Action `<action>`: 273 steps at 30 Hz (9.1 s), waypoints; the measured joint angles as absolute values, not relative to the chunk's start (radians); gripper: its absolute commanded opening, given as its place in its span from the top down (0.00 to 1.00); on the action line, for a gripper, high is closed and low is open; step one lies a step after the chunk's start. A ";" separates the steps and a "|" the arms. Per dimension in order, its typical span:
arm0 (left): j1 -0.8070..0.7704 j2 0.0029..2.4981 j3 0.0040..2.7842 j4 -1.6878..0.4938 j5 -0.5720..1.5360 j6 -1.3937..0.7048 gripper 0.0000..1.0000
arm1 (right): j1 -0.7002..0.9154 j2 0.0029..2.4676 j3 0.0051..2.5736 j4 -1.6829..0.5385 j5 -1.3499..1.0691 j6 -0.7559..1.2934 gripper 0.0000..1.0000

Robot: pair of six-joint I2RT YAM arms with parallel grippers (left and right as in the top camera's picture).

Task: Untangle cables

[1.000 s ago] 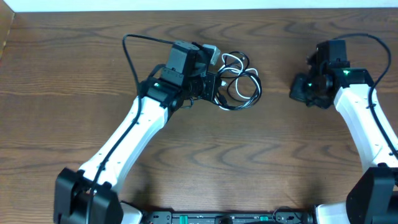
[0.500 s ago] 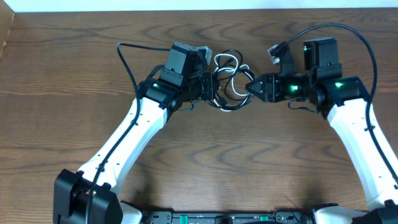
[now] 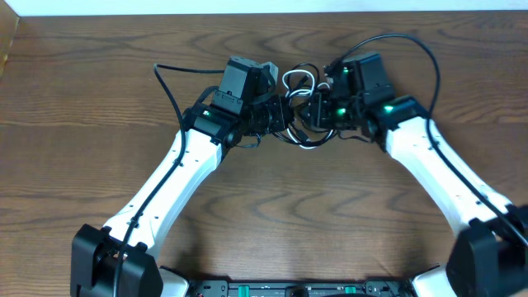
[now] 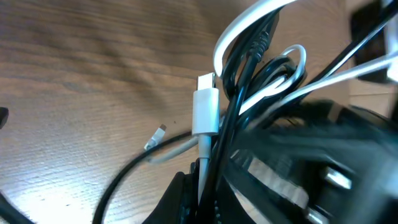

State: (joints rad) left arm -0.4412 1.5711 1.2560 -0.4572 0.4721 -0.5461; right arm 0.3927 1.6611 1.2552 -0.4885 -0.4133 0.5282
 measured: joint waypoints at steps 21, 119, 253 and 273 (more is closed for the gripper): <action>-0.441 1.571 1.256 -0.525 0.303 -0.442 0.93 | 0.284 1.568 1.251 -0.423 -0.630 0.558 0.99; -0.370 1.575 1.254 -0.442 0.959 -0.367 0.93 | 0.195 1.623 1.248 -0.678 -0.434 0.191 0.35; -0.331 1.440 0.934 0.270 1.001 -0.868 0.93 | 0.368 1.691 1.248 -0.422 -0.663 0.584 0.56; -0.170 1.440 0.934 0.140 1.098 -0.800 0.92 | 0.068 1.702 1.248 -0.644 -0.517 0.532 0.99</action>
State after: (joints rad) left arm -0.1699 1.4399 0.9344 0.1398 1.0977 -0.8001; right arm 0.0677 1.7016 1.2484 -0.6441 -0.5171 0.5316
